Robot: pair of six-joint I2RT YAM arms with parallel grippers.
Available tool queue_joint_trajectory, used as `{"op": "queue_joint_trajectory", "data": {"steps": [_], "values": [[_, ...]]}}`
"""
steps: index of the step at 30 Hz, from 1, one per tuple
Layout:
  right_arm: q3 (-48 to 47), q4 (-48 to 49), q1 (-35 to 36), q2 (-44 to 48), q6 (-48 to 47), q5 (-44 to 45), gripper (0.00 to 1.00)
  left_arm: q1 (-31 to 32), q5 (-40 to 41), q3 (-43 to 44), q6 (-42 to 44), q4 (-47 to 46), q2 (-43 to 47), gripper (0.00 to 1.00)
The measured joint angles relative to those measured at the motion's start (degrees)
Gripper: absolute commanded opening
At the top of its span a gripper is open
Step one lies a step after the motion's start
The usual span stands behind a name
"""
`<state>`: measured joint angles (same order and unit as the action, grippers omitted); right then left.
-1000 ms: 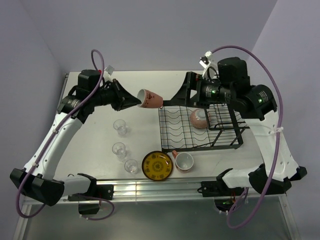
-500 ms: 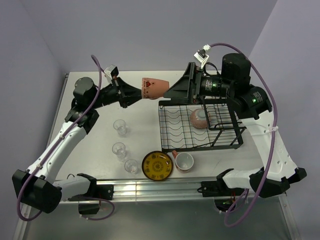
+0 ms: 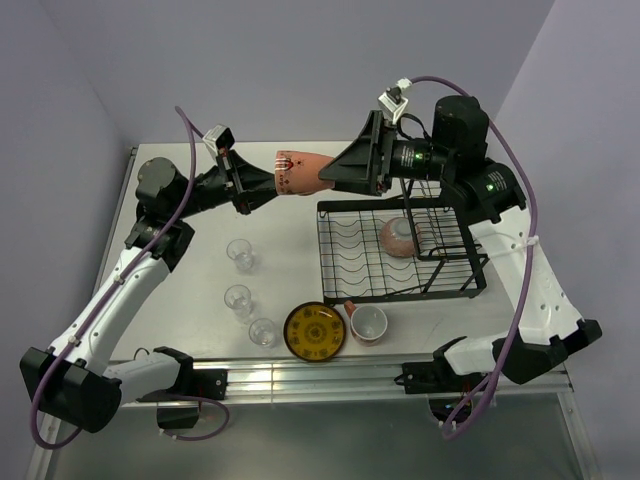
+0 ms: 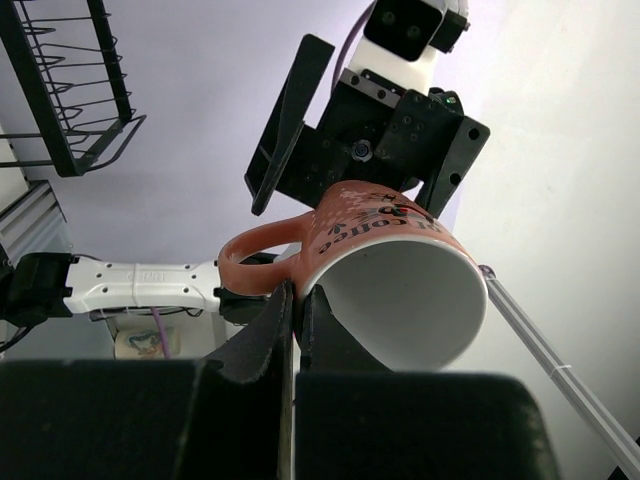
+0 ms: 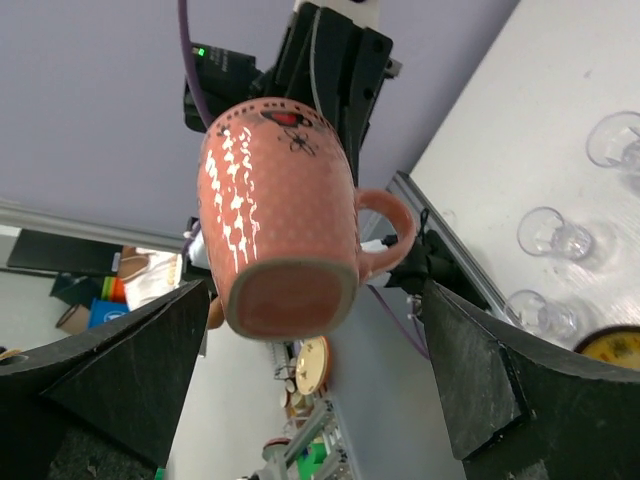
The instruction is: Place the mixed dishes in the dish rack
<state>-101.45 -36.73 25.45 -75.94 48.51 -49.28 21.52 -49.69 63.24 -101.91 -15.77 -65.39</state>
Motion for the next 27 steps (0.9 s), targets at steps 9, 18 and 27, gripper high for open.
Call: {"op": "queue_joint_trajectory", "data": {"steps": [9, 18, 27], "values": [[0.6, 8.7, -0.1, -1.3, 5.9, -2.5, 0.82, 0.2, 0.0, 0.0, -1.0, -0.8, 0.0, 0.00], [0.6, 10.3, -0.2, -2.2, 7.0, -2.9, 0.49, 0.3, -0.2, 0.0, -1.3, -0.9, -0.3, 0.00], [0.6, 9.9, -0.5, -2.2, 6.3, -2.4, 0.00, 0.3, -0.9, 0.3, -1.5, -2.1, -1.9, 0.09]]}}
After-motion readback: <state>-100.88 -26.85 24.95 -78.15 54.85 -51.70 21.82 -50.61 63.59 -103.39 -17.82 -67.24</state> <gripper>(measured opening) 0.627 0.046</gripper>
